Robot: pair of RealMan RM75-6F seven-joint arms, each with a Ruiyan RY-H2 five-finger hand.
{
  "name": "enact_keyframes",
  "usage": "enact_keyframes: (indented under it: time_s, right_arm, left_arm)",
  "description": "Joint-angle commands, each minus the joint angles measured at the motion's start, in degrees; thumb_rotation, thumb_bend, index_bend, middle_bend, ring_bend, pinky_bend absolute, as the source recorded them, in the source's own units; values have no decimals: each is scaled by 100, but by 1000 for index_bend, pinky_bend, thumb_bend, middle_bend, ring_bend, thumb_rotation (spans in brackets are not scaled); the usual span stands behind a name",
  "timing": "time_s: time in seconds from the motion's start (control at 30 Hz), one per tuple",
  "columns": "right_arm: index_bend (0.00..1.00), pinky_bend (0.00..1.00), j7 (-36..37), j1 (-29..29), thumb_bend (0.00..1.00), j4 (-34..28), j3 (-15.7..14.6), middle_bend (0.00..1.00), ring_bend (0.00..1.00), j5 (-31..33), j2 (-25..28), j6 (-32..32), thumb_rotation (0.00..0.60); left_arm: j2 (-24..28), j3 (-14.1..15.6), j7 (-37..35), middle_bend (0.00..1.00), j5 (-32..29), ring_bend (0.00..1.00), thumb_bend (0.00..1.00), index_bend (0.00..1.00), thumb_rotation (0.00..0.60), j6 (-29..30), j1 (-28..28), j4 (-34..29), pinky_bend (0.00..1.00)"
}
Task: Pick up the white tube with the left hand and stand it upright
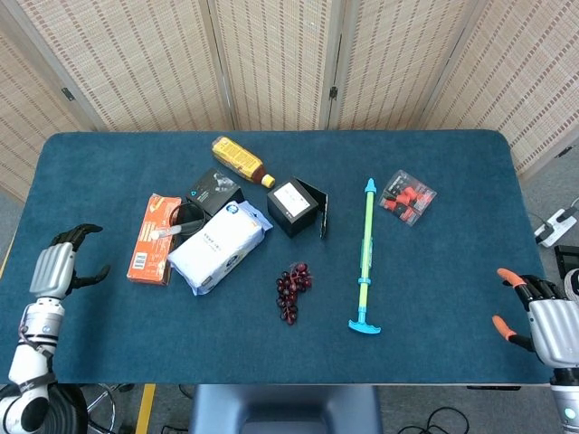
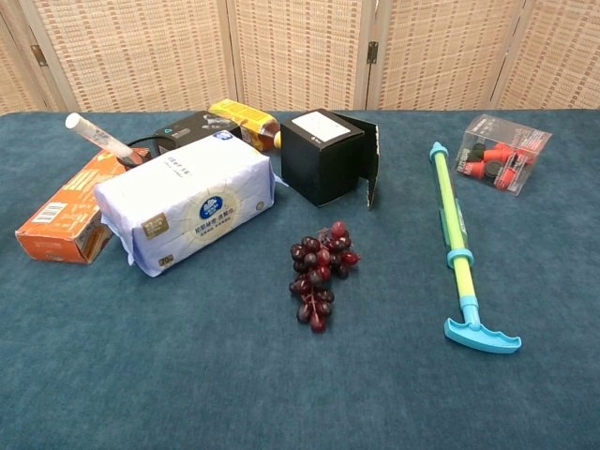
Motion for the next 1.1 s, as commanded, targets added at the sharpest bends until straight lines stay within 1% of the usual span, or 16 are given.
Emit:
enact_keyframes:
  time_s: [0.03, 0.27, 0.47, 0.63, 0.8, 0.97, 1.1]
  right_arm:
    - [222, 296, -3, 15, 176, 22, 1, 337, 243, -21, -24, -2, 600]
    - [233, 300, -38, 81, 176, 55, -10, 346, 251, -102, -85, -52, 600]
    - [246, 300, -127, 119, 176, 72, -42, 352, 259, -208, -125, -59, 600]
    - [249, 300, -177, 150, 176, 87, -66, 354, 260, -205, -172, -131, 600]
    - [249, 300, -179, 185, 176, 95, -88, 354, 260, -213, -206, -198, 600]
    - [249, 300, -195, 191, 176, 82, -79, 355, 260, -190, -201, -197, 600]
    - [249, 300, -202, 201, 176, 64, -76, 354, 260, -176, -193, -212, 600]
  left_arm:
    - [-191, -128, -253, 245, -176, 226, 309, 284, 600, -316, -247, 184, 206]
    - [-663, -289, -653, 242, -445, 223, 309, 308, 600, -817, -652, 621, 204]
    - [-1099, -398, -864, 240, -546, 219, 296, 330, 600, -1045, -967, 1061, 199]
    - [-1293, -401, -936, 240, -471, 218, 276, 345, 600, -1043, -1110, 1192, 197]
    - [-1487, -445, -1007, 245, -434, 220, 269, 375, 600, -893, -1186, 1242, 197]
    - [-1638, -558, -988, 261, -549, 225, 269, 403, 600, -806, -1268, 1273, 197]
    - [-1676, -633, -957, 269, -699, 228, 285, 420, 600, -877, -1329, 1261, 197]
